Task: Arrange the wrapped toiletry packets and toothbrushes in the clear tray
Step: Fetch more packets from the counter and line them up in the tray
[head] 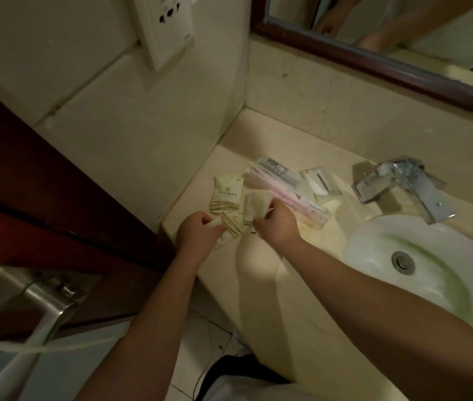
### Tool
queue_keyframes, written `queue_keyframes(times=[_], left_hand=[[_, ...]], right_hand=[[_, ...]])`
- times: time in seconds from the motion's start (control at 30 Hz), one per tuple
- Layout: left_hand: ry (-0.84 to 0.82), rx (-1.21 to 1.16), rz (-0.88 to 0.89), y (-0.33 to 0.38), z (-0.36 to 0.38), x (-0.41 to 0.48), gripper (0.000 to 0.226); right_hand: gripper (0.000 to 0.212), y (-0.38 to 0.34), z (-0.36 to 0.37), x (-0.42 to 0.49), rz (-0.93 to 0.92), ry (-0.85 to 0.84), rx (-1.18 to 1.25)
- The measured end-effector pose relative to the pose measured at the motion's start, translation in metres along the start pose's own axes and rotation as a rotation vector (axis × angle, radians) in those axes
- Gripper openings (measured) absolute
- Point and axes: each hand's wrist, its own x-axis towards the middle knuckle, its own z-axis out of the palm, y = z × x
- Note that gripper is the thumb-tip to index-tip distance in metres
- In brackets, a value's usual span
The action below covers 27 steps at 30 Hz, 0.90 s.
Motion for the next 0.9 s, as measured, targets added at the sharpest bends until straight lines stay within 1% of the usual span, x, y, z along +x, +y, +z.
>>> queue_keyframes(times=[0.03,0.07,0.1,0.13,0.17,0.23,0.27,0.37,0.47,0.57,0.67,0.8,0.83,0.9], left_hand=[[-0.018,-0.083,-0.004,0.003,-0.005,-0.001,0.023],[-0.039,-0.136,0.007,0.008,-0.010,-0.004,0.021],[-0.066,-0.171,0.024,0.012,-0.013,-0.006,0.017],[-0.099,-0.187,0.043,0.017,-0.016,-0.010,0.012],[-0.132,-0.194,0.060,0.022,-0.016,-0.013,0.007],[-0.169,-0.198,0.090,0.032,-0.012,-0.020,0.007],[-0.178,-0.198,0.100,0.038,-0.007,-0.023,0.009],[-0.215,-0.204,0.148,0.057,0.011,-0.040,0.014],[-0.285,-0.164,0.198,0.079,0.038,-0.065,0.017],[-0.348,-0.127,0.249,0.098,0.071,-0.095,0.018],[-0.400,-0.112,0.310,0.118,0.111,-0.135,0.018],[-0.477,-0.094,0.359,0.137,0.165,-0.201,0.024],[-0.500,-0.085,0.372,0.141,0.179,-0.219,0.024],[-0.535,-0.054,0.403,0.146,0.205,-0.249,0.021]], right_hand=[[0.013,0.002,-0.004,-0.003,-0.022,-0.010,0.031],[0.006,0.004,-0.009,-0.007,-0.055,0.003,0.055],[0.004,0.008,-0.015,-0.013,-0.099,0.040,0.080],[0.005,0.012,-0.021,-0.020,-0.157,0.101,0.111],[0.012,0.016,-0.029,-0.027,-0.221,0.178,0.134],[0.028,0.026,-0.044,-0.040,-0.319,0.335,0.163],[0.033,0.033,-0.052,-0.046,-0.329,0.388,0.180],[0.036,0.056,-0.077,-0.069,-0.294,0.421,0.268],[0.036,0.080,-0.104,-0.100,-0.259,0.471,0.500],[0.035,0.114,-0.129,-0.129,-0.217,0.463,0.632],[0.047,0.156,-0.157,-0.169,-0.179,0.529,0.563],[0.051,0.208,-0.193,-0.227,-0.118,0.593,0.509],[0.054,0.222,-0.203,-0.243,-0.115,0.622,0.518],[0.057,0.250,-0.220,-0.274,-0.098,0.651,0.631]])
